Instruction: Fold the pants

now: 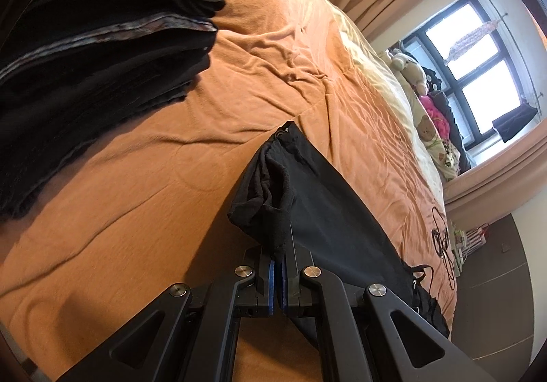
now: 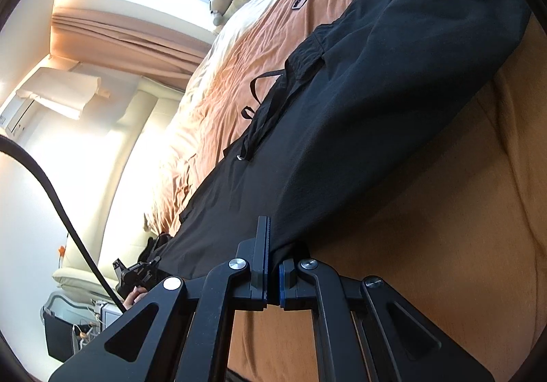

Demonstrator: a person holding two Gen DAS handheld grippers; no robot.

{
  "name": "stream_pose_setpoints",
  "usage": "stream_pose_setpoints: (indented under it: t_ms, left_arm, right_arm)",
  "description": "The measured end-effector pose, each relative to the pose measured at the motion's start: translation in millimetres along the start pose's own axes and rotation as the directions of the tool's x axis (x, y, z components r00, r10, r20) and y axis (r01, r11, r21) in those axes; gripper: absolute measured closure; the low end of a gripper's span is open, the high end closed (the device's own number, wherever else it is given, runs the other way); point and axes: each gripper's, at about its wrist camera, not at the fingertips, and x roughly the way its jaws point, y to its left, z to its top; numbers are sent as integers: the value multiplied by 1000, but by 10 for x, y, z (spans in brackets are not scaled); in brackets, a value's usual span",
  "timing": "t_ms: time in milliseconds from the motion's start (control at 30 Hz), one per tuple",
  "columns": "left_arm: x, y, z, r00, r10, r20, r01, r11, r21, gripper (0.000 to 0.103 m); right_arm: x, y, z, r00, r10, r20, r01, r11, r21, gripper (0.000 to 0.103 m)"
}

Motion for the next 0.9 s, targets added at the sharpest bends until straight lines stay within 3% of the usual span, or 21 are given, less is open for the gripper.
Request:
stream_pose_setpoints:
  t_ms: [600, 767, 833, 900]
  left_arm:
    - [-302, 511, -415, 999, 39, 22, -37, 997, -67, 101]
    - [-221, 608, -453, 998, 62, -4, -62, 995, -84, 101]
    - [-182, 616, -466, 997, 73, -21, -74, 993, -87, 101]
    - [-149, 631, -487, 996, 75, -42, -78, 993, -91, 97]
  right_arm:
    - [-56, -18, -44, 995, -60, -81, 56, 997, -54, 102]
    - [55, -48, 52, 980, -142, -138, 133, 988, -75, 98]
    - [43, -61, 76, 977, -152, -147, 141, 986, -84, 84]
    - [-42, -91, 116, 979, -151, -136, 141, 987, -78, 43]
